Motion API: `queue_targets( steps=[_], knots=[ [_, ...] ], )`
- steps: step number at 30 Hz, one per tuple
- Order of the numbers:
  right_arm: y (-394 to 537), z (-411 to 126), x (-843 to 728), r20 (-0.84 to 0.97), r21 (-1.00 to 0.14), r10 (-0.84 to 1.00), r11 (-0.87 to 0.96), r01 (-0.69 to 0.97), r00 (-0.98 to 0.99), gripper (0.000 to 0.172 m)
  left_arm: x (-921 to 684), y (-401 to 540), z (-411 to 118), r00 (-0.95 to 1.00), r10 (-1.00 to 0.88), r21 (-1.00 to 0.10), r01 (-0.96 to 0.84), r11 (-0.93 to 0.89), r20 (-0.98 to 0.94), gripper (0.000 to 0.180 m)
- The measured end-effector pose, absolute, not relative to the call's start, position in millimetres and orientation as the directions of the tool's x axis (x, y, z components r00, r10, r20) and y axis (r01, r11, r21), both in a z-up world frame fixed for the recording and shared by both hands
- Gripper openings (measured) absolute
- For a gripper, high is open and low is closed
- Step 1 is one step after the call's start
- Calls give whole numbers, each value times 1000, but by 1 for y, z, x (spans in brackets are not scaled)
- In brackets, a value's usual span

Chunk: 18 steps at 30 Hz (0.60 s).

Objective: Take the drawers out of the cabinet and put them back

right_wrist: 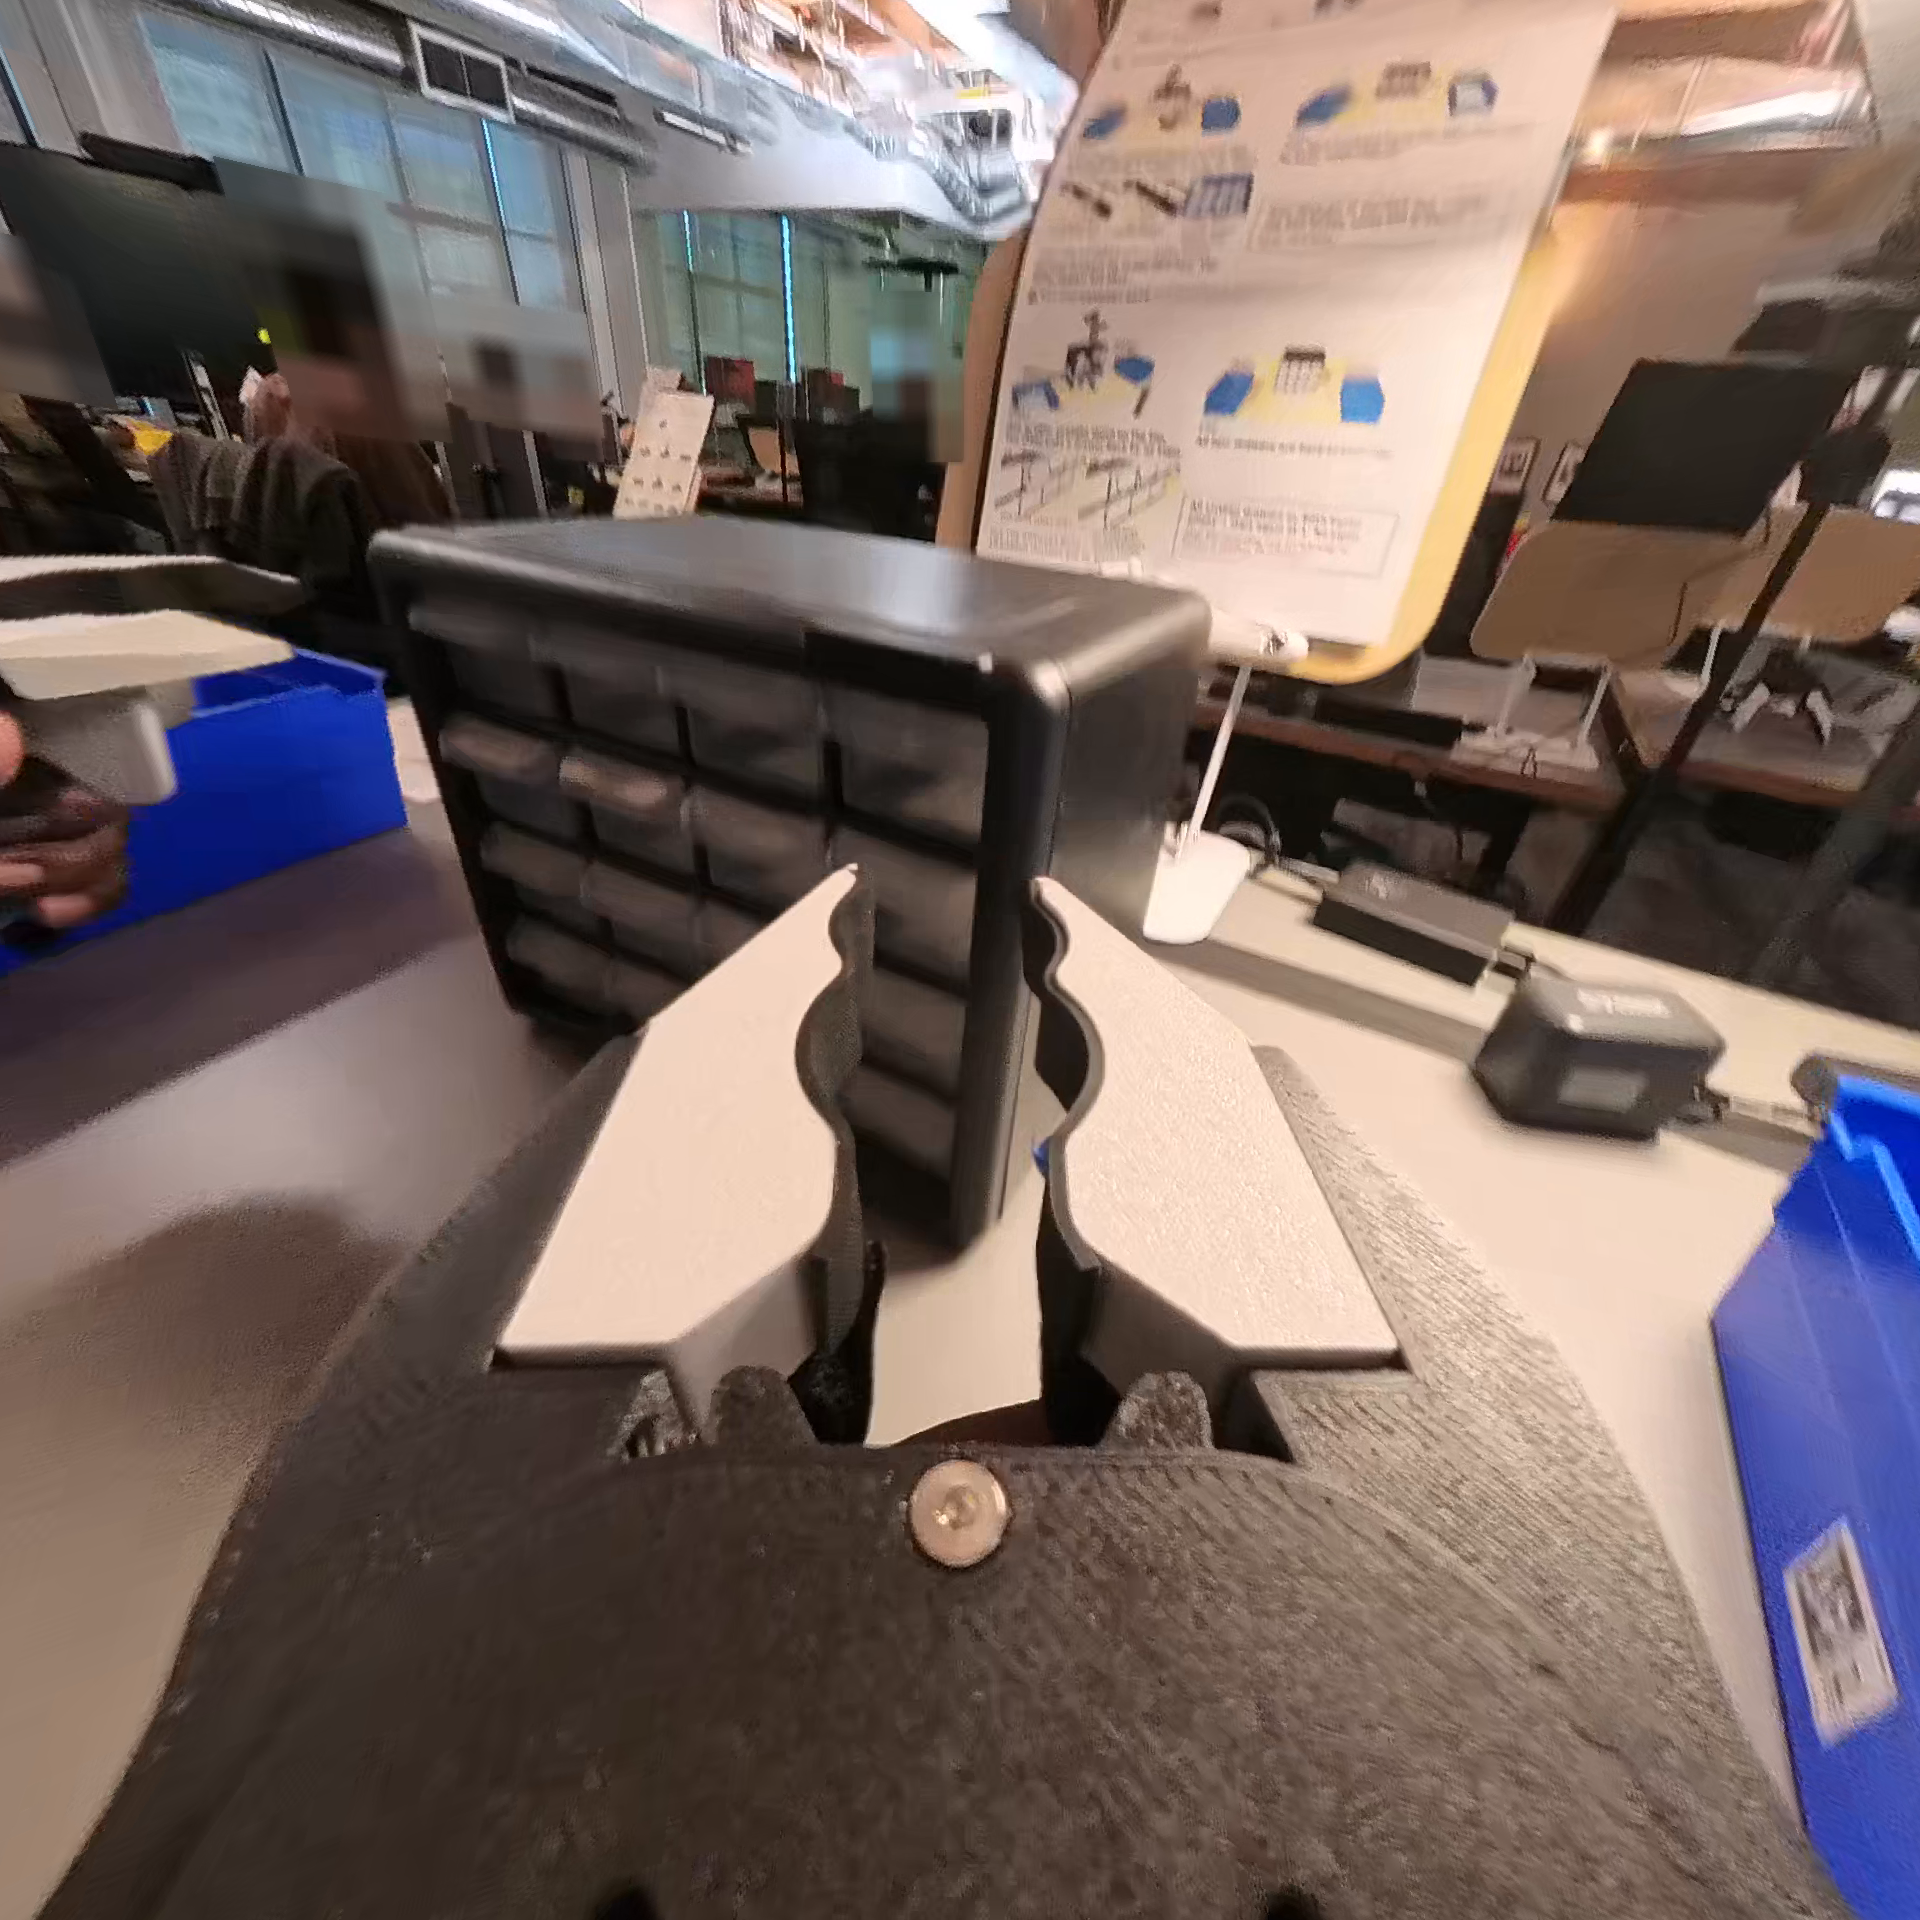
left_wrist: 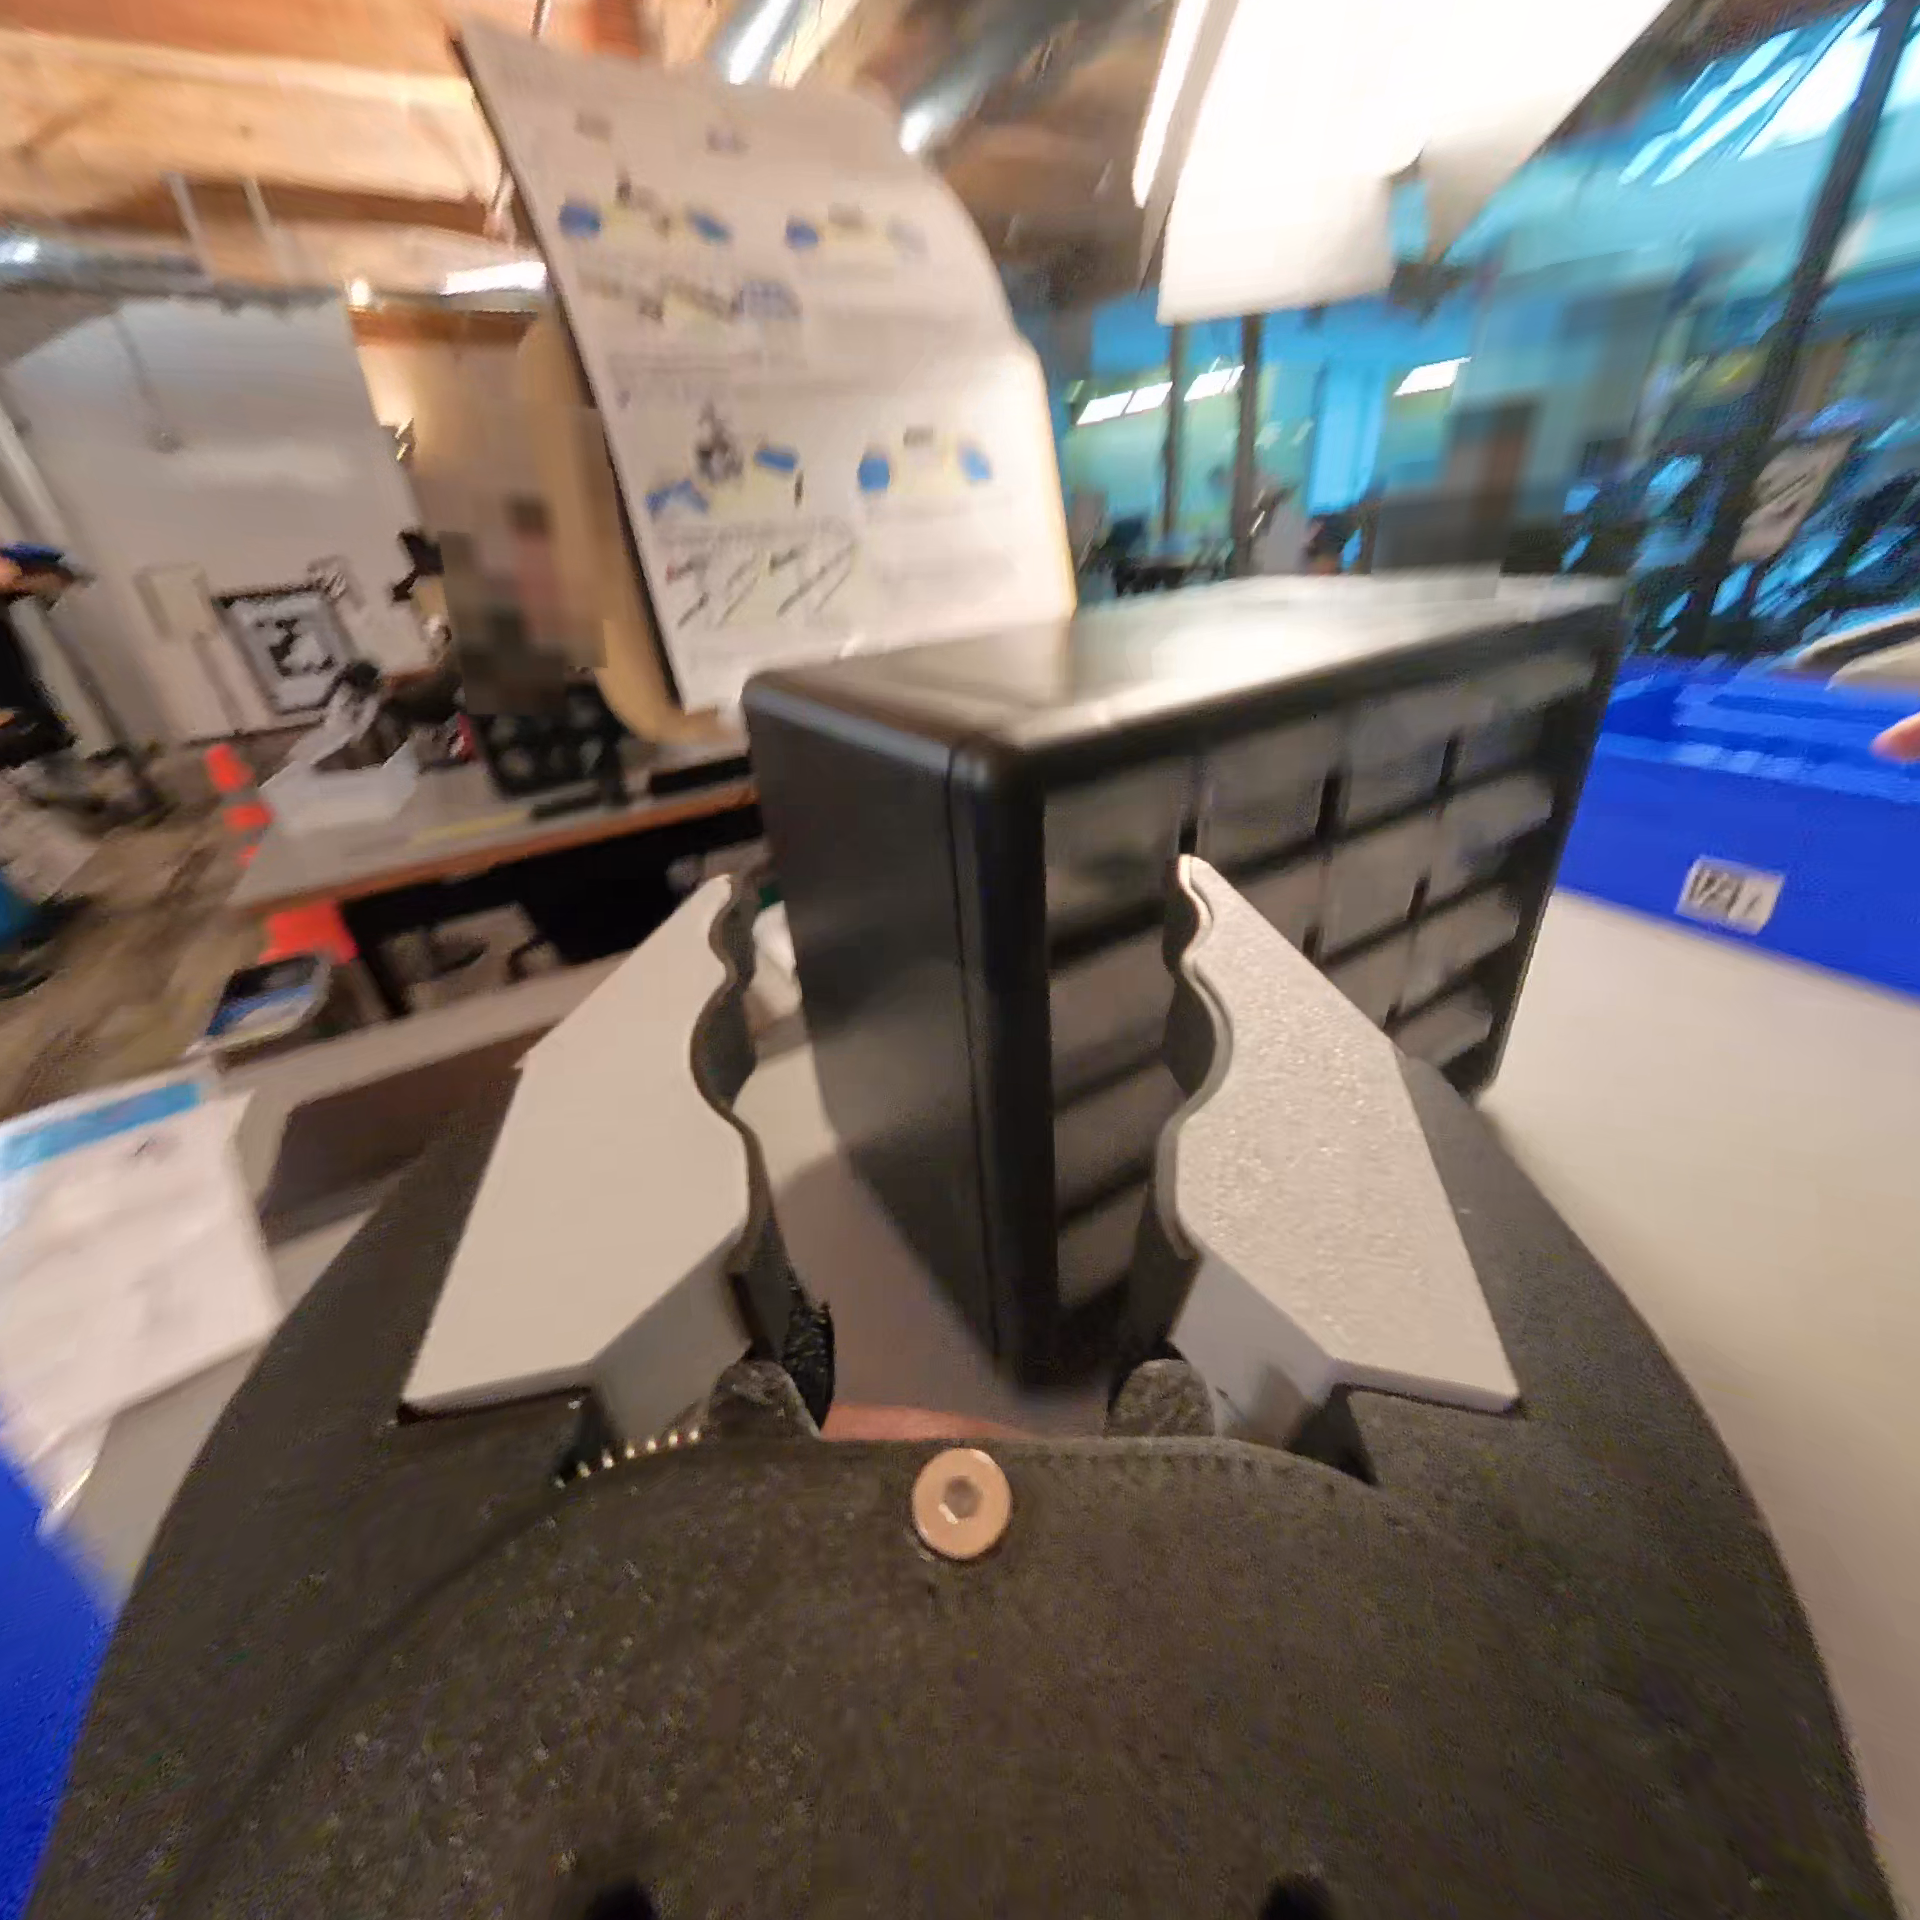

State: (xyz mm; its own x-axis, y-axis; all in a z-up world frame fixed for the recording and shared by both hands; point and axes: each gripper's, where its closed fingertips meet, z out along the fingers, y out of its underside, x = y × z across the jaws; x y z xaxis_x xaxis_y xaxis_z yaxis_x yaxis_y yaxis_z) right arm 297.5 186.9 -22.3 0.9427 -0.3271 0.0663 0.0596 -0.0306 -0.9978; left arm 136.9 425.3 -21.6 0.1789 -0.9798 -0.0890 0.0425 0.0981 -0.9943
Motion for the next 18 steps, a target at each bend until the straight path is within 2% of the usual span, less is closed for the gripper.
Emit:
queue_targets(
  steps=[3, 5, 7, 8, 11, 15, 18],
  knots=[
    [212, -5, 299, 107, -992, -310, 24, 120, 945, 33, 164, 428, -2, 90, -996, -978, 204, 43, -25, 90],
    [220, -5, 298, 98, -990, -294, 66, 123, 951, 34, 169, 423, -10, 36, -998, -960, 277, -30, 42, 91],
    [225, -15, 298, 52, -991, -272, 103, 83, 961, 33, 168, 416, -28, 33, -999, -950, 312, -24, 36, 87],
    [227, -23, 298, 29, -991, -259, 119, 62, 965, 33, 167, 415, -31, 61, -998, -953, 303, 6, 13, 81],
    [232, -48, 295, -24, -994, -241, 107, 2, 970, 34, 165, 422, -33, 171, -978, -964, 215, 157, -121, 82],
    [238, -67, 290, 2, -999, -231, 48, 13, 973, 33, 180, 424, -57, 128, -986, -984, 127, 123, -107, 85],
    [241, -79, 289, -43, -999, -208, 21, -39, 977, 33, 184, 432, -61, 192, -972, -983, 100, 156, -135, 85]
  ],
)
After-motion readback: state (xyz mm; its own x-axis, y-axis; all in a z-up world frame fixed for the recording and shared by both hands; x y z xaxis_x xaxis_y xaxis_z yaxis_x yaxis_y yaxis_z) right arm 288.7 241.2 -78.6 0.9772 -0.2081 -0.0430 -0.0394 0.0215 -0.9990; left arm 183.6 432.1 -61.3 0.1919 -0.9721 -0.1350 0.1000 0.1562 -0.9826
